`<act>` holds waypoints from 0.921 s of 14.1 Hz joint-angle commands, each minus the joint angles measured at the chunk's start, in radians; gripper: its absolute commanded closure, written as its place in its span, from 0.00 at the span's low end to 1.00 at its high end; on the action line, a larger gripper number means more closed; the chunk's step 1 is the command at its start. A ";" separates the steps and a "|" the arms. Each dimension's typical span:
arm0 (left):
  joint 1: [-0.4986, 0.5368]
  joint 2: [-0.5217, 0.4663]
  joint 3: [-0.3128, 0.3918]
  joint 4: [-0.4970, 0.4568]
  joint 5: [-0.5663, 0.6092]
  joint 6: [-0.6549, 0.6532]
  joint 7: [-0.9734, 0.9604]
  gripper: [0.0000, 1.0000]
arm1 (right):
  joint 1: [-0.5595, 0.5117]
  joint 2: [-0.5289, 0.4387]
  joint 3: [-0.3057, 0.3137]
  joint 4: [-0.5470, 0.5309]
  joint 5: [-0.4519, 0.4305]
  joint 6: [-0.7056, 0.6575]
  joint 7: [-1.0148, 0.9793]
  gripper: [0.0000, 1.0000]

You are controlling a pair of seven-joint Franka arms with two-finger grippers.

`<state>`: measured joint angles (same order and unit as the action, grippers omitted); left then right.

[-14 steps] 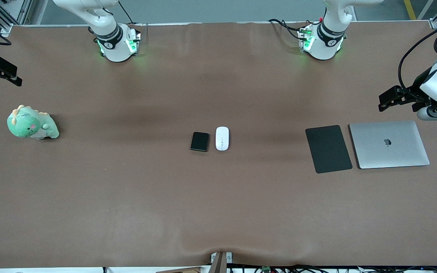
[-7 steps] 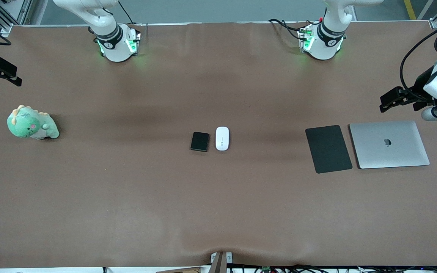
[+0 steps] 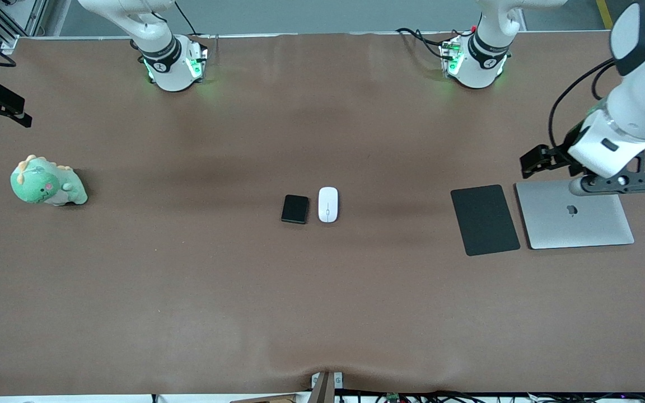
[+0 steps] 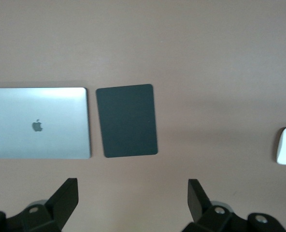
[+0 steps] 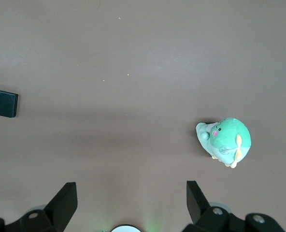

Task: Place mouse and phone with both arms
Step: 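Move the left gripper over the white mouse and lower it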

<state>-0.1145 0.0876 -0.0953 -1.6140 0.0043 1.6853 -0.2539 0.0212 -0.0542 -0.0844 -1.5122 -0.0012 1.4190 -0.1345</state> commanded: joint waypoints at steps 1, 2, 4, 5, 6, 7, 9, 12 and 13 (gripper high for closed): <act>-0.028 0.050 -0.064 0.016 -0.018 0.062 -0.143 0.00 | -0.009 -0.003 0.006 0.004 -0.008 0.000 0.001 0.00; -0.054 0.073 -0.092 0.017 -0.010 0.092 -0.207 0.00 | -0.009 -0.001 0.006 0.006 -0.007 0.000 0.001 0.00; -0.130 0.128 -0.107 0.038 -0.004 0.128 -0.315 0.00 | -0.009 -0.001 0.005 0.004 -0.005 -0.002 0.001 0.00; -0.190 0.161 -0.107 0.067 -0.004 0.129 -0.355 0.00 | -0.009 0.004 0.006 0.004 -0.005 0.000 0.001 0.00; -0.245 0.194 -0.106 0.100 -0.006 0.129 -0.414 0.00 | -0.007 0.013 0.005 0.006 -0.006 -0.003 0.001 0.00; -0.296 0.233 -0.104 0.146 -0.003 0.129 -0.492 0.00 | -0.009 0.016 0.005 0.006 -0.007 -0.003 0.000 0.00; -0.408 0.276 -0.101 0.198 0.035 0.129 -0.600 0.00 | -0.009 0.017 0.006 0.004 -0.011 -0.002 0.001 0.00; -0.537 0.313 -0.101 0.218 0.091 0.131 -0.688 0.00 | -0.009 0.017 0.006 0.004 -0.011 -0.002 0.001 0.00; -0.553 0.325 -0.101 0.218 0.089 0.132 -0.688 0.00 | -0.010 0.020 0.006 0.004 -0.011 -0.002 -0.003 0.00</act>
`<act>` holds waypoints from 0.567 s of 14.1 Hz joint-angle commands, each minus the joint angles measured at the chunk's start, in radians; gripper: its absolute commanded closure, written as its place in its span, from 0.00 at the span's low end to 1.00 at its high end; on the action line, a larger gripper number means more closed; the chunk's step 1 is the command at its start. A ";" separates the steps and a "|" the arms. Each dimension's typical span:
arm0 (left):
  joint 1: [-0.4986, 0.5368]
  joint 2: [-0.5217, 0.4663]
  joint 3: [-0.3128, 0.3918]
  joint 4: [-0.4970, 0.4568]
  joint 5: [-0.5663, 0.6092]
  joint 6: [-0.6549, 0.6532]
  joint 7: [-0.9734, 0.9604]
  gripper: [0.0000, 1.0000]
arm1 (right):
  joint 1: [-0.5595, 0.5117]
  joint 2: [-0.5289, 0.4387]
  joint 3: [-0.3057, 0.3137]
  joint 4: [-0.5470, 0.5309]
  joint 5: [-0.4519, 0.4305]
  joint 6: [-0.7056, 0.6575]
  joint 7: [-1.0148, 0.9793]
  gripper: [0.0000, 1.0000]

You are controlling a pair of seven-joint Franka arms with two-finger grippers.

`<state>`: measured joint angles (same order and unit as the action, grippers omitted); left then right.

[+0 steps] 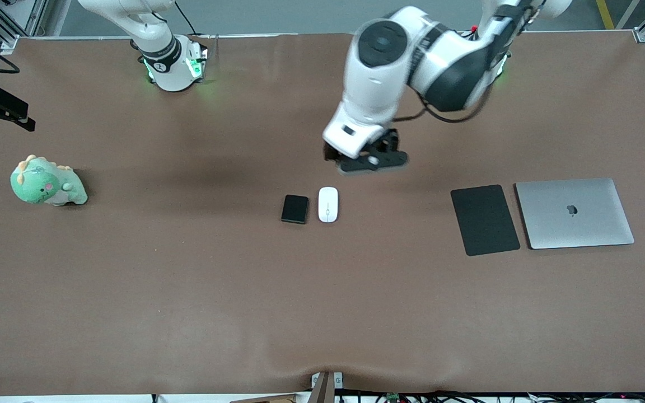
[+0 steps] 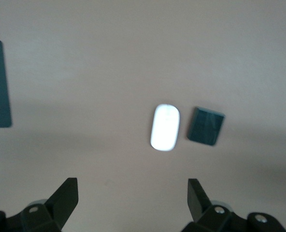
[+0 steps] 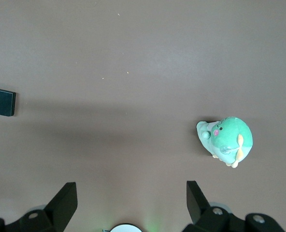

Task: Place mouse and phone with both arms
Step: 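Move the left gripper over the white mouse and lower it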

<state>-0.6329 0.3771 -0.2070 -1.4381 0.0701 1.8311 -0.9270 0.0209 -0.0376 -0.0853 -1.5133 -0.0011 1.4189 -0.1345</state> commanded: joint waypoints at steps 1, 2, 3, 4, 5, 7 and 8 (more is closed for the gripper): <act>-0.047 0.051 0.009 0.042 0.023 -0.003 -0.016 0.00 | -0.009 0.021 0.006 0.007 -0.014 -0.002 -0.007 0.00; -0.054 0.071 0.008 0.041 0.025 0.010 -0.018 0.00 | -0.006 0.031 0.006 0.007 -0.017 -0.002 -0.007 0.00; -0.059 0.094 0.008 0.036 0.028 0.034 -0.018 0.00 | -0.003 0.033 0.006 0.008 -0.019 0.000 -0.007 0.00; -0.059 0.115 0.008 0.028 0.036 0.074 -0.015 0.00 | -0.006 0.034 0.006 0.012 -0.020 0.000 -0.008 0.00; -0.057 0.140 0.008 0.009 0.042 0.100 -0.007 0.00 | -0.010 0.036 0.006 0.013 -0.019 0.000 -0.008 0.00; -0.050 0.199 0.008 -0.030 0.077 0.167 -0.001 0.00 | -0.010 0.041 0.006 0.013 -0.019 -0.002 -0.008 0.00; -0.045 0.221 0.008 -0.065 0.097 0.221 -0.001 0.00 | -0.010 0.041 0.006 0.013 -0.019 -0.002 -0.008 0.00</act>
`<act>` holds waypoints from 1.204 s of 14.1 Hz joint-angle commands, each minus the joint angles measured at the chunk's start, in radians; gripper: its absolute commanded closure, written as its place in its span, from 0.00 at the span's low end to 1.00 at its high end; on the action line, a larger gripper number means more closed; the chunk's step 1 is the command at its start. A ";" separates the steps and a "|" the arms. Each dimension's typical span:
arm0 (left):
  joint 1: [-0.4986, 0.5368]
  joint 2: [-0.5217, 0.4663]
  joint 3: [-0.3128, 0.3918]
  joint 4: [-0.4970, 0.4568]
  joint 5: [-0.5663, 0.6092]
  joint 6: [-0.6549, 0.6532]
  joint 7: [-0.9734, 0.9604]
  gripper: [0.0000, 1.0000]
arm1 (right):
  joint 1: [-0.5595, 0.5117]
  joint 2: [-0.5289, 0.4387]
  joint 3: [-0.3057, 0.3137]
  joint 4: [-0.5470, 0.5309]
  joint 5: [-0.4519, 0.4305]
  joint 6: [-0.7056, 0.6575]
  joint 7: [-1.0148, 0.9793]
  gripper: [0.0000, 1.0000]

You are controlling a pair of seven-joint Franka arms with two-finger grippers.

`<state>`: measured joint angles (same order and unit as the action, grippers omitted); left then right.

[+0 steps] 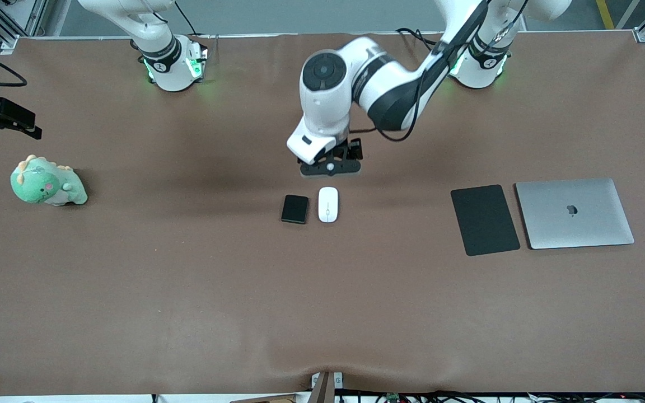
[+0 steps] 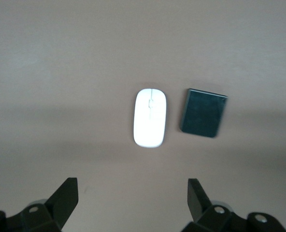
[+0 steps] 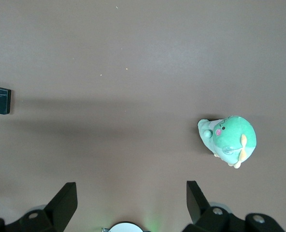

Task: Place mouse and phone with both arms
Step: 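Move the left gripper over the white mouse and lower it, then close the left gripper on the mouse while the right gripper reaches out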

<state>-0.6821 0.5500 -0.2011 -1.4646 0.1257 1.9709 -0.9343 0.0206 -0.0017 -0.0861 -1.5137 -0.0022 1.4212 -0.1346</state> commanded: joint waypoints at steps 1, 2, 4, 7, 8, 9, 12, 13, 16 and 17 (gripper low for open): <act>0.004 0.060 0.002 -0.077 0.049 0.144 -0.006 0.00 | -0.010 0.005 0.006 0.015 -0.018 -0.004 -0.007 0.00; 0.001 0.071 0.005 -0.106 0.049 0.192 -0.009 0.00 | -0.008 0.005 0.006 0.015 -0.018 -0.004 -0.007 0.00; 0.004 0.105 0.009 -0.125 0.051 0.239 -0.009 0.00 | -0.010 0.017 0.005 0.013 -0.019 -0.004 -0.008 0.00; 0.004 0.149 0.014 -0.126 0.067 0.304 -0.009 0.00 | 0.005 0.032 0.006 0.012 -0.018 -0.005 -0.007 0.00; 0.004 0.165 0.014 -0.125 0.078 0.322 -0.009 0.00 | 0.008 0.055 0.006 0.012 -0.018 -0.011 -0.007 0.00; 0.004 0.175 0.014 -0.125 0.080 0.338 -0.008 0.00 | 0.013 0.063 0.008 0.012 -0.018 -0.013 -0.007 0.00; 0.003 0.214 0.015 -0.122 0.110 0.394 -0.006 0.00 | 0.030 0.065 0.008 0.012 -0.015 -0.007 0.001 0.00; 0.001 0.229 0.015 -0.119 0.135 0.404 -0.008 0.00 | 0.027 0.069 0.008 0.012 -0.010 -0.004 0.001 0.00; 0.001 0.260 0.014 -0.112 0.195 0.431 0.002 0.00 | 0.033 0.078 0.008 0.010 -0.001 -0.002 0.006 0.00; 0.001 0.264 0.014 -0.111 0.199 0.436 0.003 0.00 | 0.038 0.084 0.008 0.010 0.002 -0.002 0.015 0.00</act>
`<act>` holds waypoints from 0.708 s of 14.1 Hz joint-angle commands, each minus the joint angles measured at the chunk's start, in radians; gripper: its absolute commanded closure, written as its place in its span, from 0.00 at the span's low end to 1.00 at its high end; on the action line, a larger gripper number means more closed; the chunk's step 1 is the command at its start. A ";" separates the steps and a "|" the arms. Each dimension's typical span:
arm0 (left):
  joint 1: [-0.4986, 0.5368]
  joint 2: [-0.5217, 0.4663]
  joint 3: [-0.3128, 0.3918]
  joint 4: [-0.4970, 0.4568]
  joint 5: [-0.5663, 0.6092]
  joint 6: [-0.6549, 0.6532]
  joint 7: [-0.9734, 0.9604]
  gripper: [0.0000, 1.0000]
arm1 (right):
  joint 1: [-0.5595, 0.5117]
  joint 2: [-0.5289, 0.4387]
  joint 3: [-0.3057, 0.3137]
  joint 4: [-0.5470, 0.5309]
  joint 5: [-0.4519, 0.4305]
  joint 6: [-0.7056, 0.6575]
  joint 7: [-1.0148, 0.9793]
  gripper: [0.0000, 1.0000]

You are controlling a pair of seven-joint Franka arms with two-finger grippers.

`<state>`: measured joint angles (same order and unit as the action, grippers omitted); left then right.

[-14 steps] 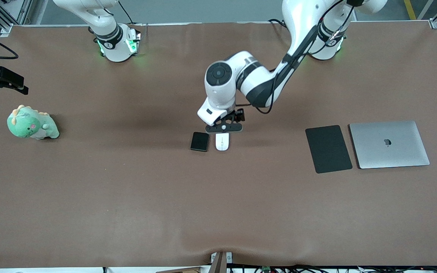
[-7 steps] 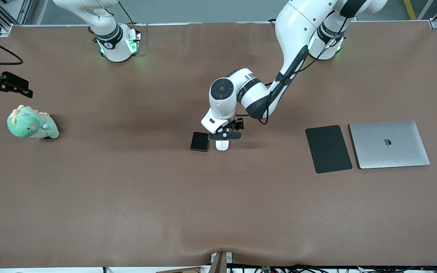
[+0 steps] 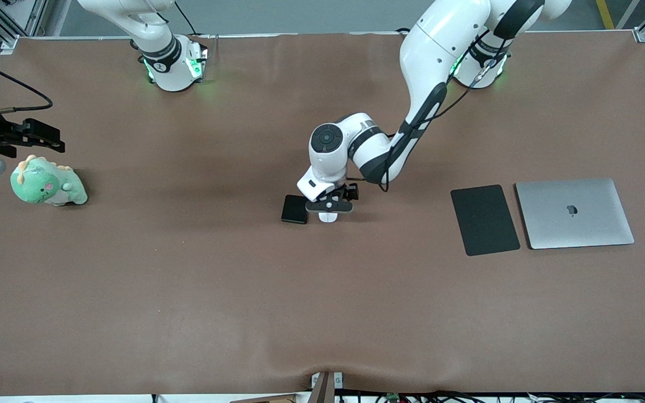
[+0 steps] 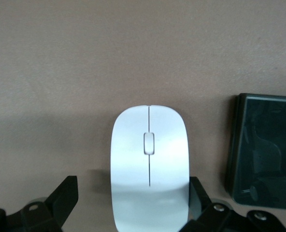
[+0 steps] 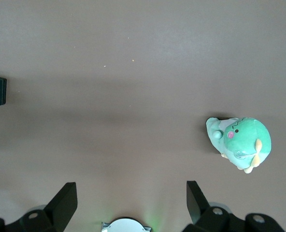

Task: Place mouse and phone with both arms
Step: 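Close the left gripper on the mouse while the right gripper reaches out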

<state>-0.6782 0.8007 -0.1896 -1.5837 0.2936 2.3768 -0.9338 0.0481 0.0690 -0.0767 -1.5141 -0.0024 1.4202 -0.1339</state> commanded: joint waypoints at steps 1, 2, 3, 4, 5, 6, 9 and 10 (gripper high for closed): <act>-0.003 0.017 0.002 0.008 0.032 0.030 0.004 0.00 | 0.015 0.018 0.000 0.012 0.005 -0.001 0.032 0.00; -0.004 0.020 0.002 0.013 0.030 0.030 0.004 0.00 | 0.016 0.020 -0.002 0.012 0.027 -0.001 0.049 0.00; -0.003 0.028 0.002 0.020 0.030 0.030 0.006 0.00 | 0.018 0.026 0.000 0.012 0.044 -0.001 0.065 0.00; -0.003 0.031 0.002 0.022 0.030 0.030 0.006 0.00 | 0.022 0.031 -0.002 0.012 0.056 -0.001 0.080 0.00; -0.003 0.029 0.002 0.022 0.029 0.030 0.004 0.07 | 0.030 0.040 -0.002 0.012 0.065 -0.001 0.098 0.00; -0.003 0.029 0.002 0.024 0.024 0.030 -0.006 0.35 | 0.039 0.045 -0.002 0.012 0.076 0.000 0.117 0.00; 0.000 0.022 0.002 0.025 0.015 0.030 -0.019 0.64 | 0.055 0.057 -0.002 0.012 0.093 0.012 0.137 0.00; 0.002 0.022 0.002 0.037 0.015 0.030 -0.029 0.73 | 0.059 0.064 0.000 0.012 0.100 0.016 0.172 0.00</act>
<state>-0.6785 0.8156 -0.1906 -1.5662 0.3000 2.3951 -0.9328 0.0972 0.1204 -0.0747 -1.5141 0.0778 1.4326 -0.0138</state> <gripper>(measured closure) 0.344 0.000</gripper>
